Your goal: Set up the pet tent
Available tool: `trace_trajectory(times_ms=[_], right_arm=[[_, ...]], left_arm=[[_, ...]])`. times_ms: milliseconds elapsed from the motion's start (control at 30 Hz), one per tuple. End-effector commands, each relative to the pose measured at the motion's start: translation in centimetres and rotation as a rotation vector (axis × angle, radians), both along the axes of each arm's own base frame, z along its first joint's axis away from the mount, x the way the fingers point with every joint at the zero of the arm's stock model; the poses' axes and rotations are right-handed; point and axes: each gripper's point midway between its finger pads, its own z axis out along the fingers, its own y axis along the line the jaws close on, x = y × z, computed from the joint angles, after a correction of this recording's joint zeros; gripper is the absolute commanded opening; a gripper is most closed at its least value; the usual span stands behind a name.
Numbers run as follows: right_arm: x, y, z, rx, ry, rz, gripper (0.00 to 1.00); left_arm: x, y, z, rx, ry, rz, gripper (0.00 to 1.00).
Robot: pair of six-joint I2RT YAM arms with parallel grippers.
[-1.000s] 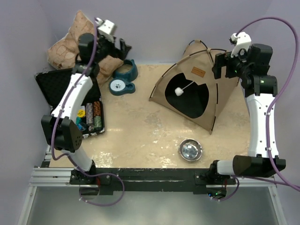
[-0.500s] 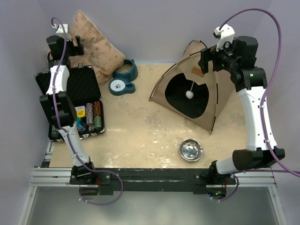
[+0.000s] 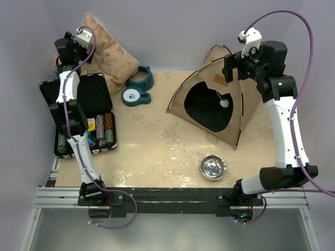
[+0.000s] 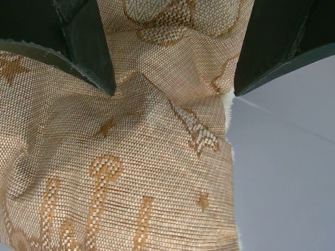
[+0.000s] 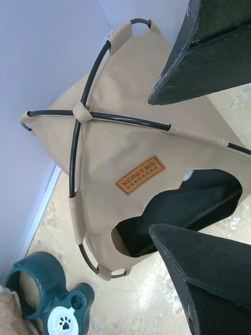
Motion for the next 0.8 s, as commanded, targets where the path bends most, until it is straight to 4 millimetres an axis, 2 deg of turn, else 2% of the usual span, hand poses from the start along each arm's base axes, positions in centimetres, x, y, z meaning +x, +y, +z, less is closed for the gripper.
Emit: trace_trajectory(times_ms=[0, 133, 167, 233, 267, 300, 333, 367, 533, 633, 733, 767], right_arm=[[0.3, -0.5, 1.6, -0.009, -0.058, -0.031, 0.99], [0.3, -0.8, 1.4, -0.017, -0.054, -0.044, 0.98], [0.3, -0.9, 1.4, -0.018, -0.053, -0.05, 0.99], [0.1, -1.0, 1.3, -0.019, -0.052, -0.057, 0.99], [0.1, -1.1, 1.4, -0.02, -0.054, -0.061, 0.99], [0.0, -1.2, 1.3, -0.02, -0.054, -0.066, 0.98], [0.0, -1.2, 1.4, -0.018, -0.056, -0.066, 0.98], [-0.1, -1.2, 1.4, -0.017, -0.055, -0.067, 0.99], [-0.2, -0.9, 1.8, -0.003, -0.069, -0.055, 0.99], [-0.2, -0.4, 2.4, 0.01, -0.084, -0.028, 0.98], [-0.2, 0.3, 3.2, 0.027, -0.102, 0.009, 0.98], [-0.2, 0.6, 3.7, 0.037, -0.112, 0.025, 0.97]], left_arm=[[1.5, 0.2, 1.0, 0.095, -0.067, -0.049, 1.0], [2.5, 1.4, -0.3, 0.104, -0.098, -0.001, 0.98], [2.7, 1.5, -0.3, 0.108, -0.108, -0.001, 0.9], [3.1, 1.5, -0.1, 0.111, -0.136, -0.006, 0.68], [3.3, 1.5, 0.2, 0.118, -0.154, -0.007, 0.51], [3.4, 1.4, 0.7, 0.126, -0.175, -0.015, 0.34], [3.5, 1.5, 1.2, 0.131, -0.197, -0.011, 0.07], [3.5, 1.5, 2.0, 0.135, -0.226, -0.009, 0.0], [2.3, 0.8, 8.5, 0.122, -0.376, -0.016, 0.0], [0.5, 0.3, 13.8, 0.088, -0.478, -0.02, 0.0], [-2.0, -1.1, 19.0, 0.035, -0.572, -0.06, 0.0], [-2.7, -1.6, 20.1, 0.003, -0.587, -0.077, 0.0]])
